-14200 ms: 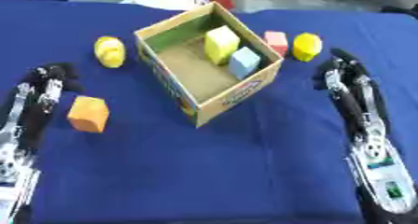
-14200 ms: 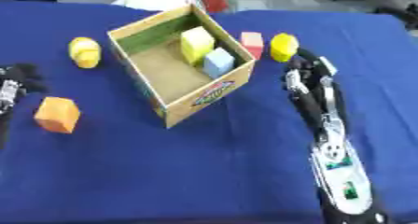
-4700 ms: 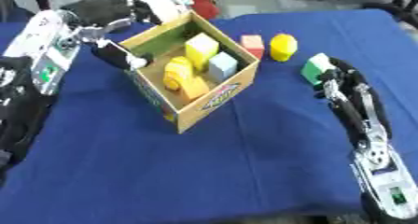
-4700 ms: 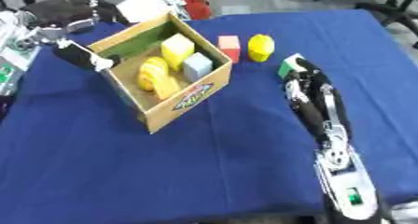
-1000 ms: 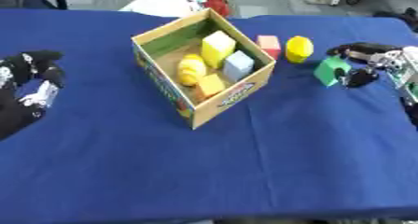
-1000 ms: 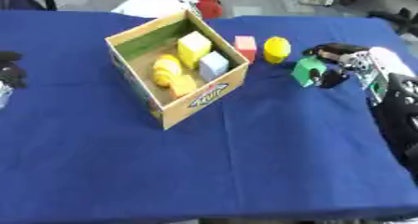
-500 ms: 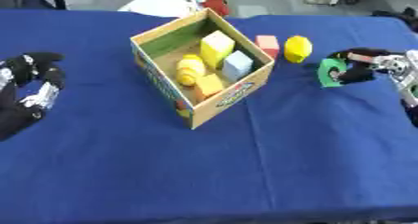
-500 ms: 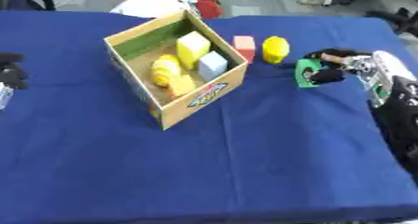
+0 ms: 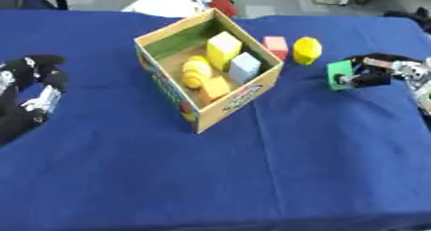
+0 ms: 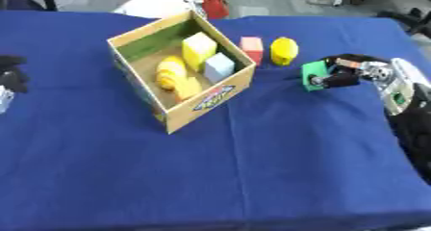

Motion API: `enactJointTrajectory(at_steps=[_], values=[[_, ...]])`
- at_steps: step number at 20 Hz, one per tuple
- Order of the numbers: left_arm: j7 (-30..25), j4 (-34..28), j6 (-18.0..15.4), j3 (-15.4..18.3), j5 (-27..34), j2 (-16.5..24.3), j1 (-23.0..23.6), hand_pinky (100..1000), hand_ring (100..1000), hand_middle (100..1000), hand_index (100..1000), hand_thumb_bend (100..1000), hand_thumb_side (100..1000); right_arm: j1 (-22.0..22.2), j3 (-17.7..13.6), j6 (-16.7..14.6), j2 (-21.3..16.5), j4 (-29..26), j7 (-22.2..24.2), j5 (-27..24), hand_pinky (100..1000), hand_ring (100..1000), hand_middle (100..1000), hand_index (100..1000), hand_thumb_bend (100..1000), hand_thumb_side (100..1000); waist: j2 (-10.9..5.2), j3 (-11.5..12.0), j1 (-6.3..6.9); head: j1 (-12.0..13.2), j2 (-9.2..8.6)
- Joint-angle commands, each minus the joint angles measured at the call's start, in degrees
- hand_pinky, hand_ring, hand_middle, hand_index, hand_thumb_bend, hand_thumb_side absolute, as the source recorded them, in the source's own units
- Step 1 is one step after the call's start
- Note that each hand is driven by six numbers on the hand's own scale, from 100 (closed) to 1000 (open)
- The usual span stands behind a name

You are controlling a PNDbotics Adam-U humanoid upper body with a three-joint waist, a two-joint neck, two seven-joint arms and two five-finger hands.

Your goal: Pick up objects on the table and place them in the box.

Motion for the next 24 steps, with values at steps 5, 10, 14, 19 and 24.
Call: enactJointTrajectory(at_steps=[5, 10, 14, 19, 24], values=[[-0.39, -1.02, -0.13, 0.67, -0.03, 0.61, -0.5, 757, 554, 566, 811, 100, 605, -0.05, 0.63, -2.4, -2.51, -2.74, 4.01, 1.82, 809, 864, 872, 1000, 279, 490, -0.48, 0.01, -0.27, 0.05, 0.29], [-0.46, -1.07, -0.16, 0.69, 0.0, 0.56, -0.46, 756, 554, 568, 811, 100, 606, 0.16, 0.5, -2.64, -2.5, -3.0, 4.75, 3.16, 719, 762, 746, 987, 187, 296, -0.49, 0.0, -0.25, -0.01, 0.29], [-0.44, -1.11, -0.16, 0.73, 0.03, 0.52, -0.38, 757, 557, 568, 810, 100, 606, 0.03, -0.32, -2.67, -2.57, -3.61, 0.85, 2.39, 543, 582, 540, 880, 100, 199, -0.53, -0.02, -0.22, 0.04, 0.29], [-0.46, -1.02, -0.16, 0.73, 0.03, 0.45, -0.23, 757, 558, 568, 810, 100, 607, -0.62, -0.96, -3.45, -3.02, -6.54, -5.02, -1.41, 495, 545, 512, 862, 100, 191, -0.62, -0.1, -0.25, 0.07, 0.29], [-0.22, -0.97, -0.1, 0.95, 0.02, 0.42, 0.09, 757, 557, 567, 809, 100, 608, -2.43, -0.5, -3.51, -4.0, -12.54, -5.59, -6.65, 490, 540, 510, 866, 100, 189, -0.85, -0.18, -0.44, 0.15, 0.29]])
